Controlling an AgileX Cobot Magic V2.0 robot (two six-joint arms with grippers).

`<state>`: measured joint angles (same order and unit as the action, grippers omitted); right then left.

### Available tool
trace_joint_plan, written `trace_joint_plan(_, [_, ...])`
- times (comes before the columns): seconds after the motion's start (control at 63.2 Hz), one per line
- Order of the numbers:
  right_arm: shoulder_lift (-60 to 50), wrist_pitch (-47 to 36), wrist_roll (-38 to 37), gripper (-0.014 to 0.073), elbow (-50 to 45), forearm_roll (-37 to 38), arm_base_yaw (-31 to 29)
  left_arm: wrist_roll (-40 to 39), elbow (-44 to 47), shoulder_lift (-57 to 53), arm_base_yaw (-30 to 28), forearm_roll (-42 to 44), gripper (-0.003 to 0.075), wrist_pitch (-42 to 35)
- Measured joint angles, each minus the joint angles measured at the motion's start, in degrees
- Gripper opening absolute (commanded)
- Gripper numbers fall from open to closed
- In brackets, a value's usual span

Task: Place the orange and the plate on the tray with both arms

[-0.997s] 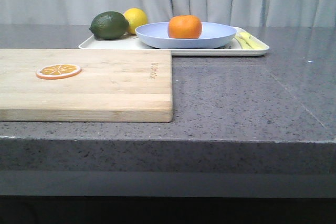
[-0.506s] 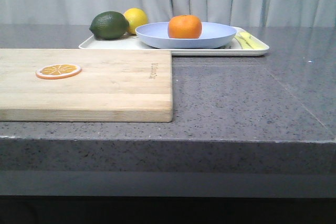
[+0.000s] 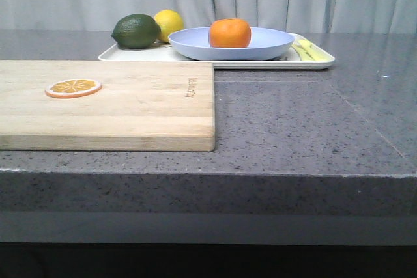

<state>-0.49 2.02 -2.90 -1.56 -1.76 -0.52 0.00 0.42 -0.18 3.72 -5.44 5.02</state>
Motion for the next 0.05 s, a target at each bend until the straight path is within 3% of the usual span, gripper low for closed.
trace_joint_plan(0.047, [0.0, 0.0, 0.0, -0.0117, 0.0, 0.0, 0.0, 0.0, 0.0, 0.0, 0.0, 0.0, -0.0020, 0.0])
